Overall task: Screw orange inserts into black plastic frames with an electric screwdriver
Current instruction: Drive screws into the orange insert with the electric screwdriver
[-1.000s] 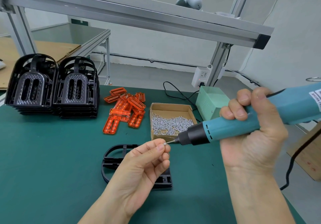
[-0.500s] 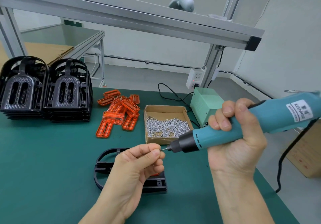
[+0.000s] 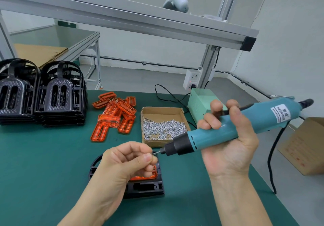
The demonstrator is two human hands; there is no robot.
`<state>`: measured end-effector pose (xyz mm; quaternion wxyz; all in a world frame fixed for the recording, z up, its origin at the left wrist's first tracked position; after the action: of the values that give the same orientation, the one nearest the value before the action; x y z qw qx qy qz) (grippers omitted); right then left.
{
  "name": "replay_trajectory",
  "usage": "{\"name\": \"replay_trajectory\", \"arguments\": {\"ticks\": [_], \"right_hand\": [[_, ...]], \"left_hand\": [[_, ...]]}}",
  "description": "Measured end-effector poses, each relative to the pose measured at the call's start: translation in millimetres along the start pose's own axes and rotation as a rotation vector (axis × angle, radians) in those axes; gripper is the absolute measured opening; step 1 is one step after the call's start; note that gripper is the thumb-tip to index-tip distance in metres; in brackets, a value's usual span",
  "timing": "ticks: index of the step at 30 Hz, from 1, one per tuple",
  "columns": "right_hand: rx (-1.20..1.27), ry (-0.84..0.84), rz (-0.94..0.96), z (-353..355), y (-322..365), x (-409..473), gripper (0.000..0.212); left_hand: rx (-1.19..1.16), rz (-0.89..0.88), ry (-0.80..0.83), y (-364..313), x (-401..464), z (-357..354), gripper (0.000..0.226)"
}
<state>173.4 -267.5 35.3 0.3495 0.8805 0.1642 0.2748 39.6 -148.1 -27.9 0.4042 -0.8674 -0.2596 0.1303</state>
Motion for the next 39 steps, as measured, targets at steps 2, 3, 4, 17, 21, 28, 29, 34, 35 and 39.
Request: {"name": "replay_trajectory", "arguments": {"ticks": [2,3,4,17,21,28,29,34,35,39], "right_hand": [[-0.007,0.045,-0.004,-1.2,-1.7,0.6,0.014],[-0.002,0.069,-0.007,-1.9,-2.9,0.9,0.021],[0.001,0.085,-0.013,-2.2,-4.1,0.8,0.027],[-0.007,0.11,-0.052,-2.1,-9.9,0.2,0.041],[-0.066,0.053,-0.054,-1.6,-8.5,4.5,0.029],[-0.14,-0.036,-0.091,6.2,-19.0,17.2,0.009],[-0.17,-0.025,-0.102,6.5,-23.4,18.4,0.009],[-0.311,0.049,-0.157,9.7,-49.0,17.2,0.015],[-0.33,0.064,-0.162,10.6,-52.7,16.7,0.016],[-0.39,0.102,-0.177,12.4,-60.8,17.9,0.014]], "left_hand": [[0.019,-0.005,0.01,-0.2,0.8,2.3,0.014],[0.024,-0.003,0.015,-0.2,1.0,3.0,0.014],[0.03,0.001,0.024,-0.3,1.4,3.4,0.014],[0.07,0.053,0.108,4.6,5.9,4.7,0.01],[0.114,0.045,0.04,6.1,8.9,11.0,0.031],[0.825,-0.215,-0.158,-2.6,-0.1,41.3,0.034],[0.999,-0.264,-0.082,-0.3,-4.8,41.3,0.037],[1.61,-0.235,0.334,32.8,-16.2,35.3,0.058],[1.649,-0.276,0.359,33.4,-17.5,33.7,0.052],[1.669,-0.435,0.366,33.0,-17.3,29.1,0.04]]}}
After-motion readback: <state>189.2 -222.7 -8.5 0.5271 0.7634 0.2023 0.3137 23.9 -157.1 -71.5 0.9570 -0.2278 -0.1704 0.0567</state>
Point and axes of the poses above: each hand's wrist, its own x-axis towards the middle knuckle, its own z-axis out of the back of the hand, y = z × x, the point moved 3 cm from there along x, towards the middle knuckle, and after that the axes turned 14 degrees about -x, right-handed, at the moved point
